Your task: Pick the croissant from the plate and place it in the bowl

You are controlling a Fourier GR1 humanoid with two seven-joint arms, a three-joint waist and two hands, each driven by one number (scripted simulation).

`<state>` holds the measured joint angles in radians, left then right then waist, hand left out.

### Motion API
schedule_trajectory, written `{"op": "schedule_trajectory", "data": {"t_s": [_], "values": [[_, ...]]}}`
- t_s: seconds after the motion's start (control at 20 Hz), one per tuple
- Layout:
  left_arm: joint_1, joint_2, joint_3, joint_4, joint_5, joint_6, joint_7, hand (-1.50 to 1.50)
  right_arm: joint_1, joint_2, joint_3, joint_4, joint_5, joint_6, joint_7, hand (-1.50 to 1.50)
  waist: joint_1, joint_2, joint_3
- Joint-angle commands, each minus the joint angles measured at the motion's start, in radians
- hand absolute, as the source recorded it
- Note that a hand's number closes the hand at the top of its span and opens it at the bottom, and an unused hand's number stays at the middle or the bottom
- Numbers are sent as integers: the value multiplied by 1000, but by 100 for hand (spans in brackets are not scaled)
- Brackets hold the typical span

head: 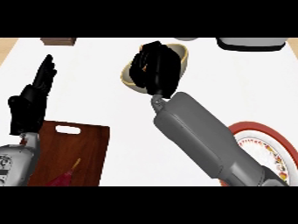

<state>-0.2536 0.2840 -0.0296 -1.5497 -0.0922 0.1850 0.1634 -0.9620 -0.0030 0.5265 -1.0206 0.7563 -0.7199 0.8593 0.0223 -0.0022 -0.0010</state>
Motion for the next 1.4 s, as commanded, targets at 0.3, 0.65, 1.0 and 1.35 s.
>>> {"op": "schedule_trajectory", "data": {"t_s": [0.3,0.65,1.0,1.35], "values": [[10,-44,-8,15,-38,28,-37,0,-35,-96,-104,292,127,-50,-104,150,-9,9,1],[-14,17,46,-18,4,-42,3,0,-84,-141,-226,551,97,-133,-250,150,11,15,1],[-11,-28,17,-35,-8,-24,6,0,-61,-146,-406,607,-148,-69,-512,-150,36,26,4],[-15,11,47,-30,25,-77,-3,0,-6,-151,-556,572,-336,-26,-859,-150,37,30,5]]}}
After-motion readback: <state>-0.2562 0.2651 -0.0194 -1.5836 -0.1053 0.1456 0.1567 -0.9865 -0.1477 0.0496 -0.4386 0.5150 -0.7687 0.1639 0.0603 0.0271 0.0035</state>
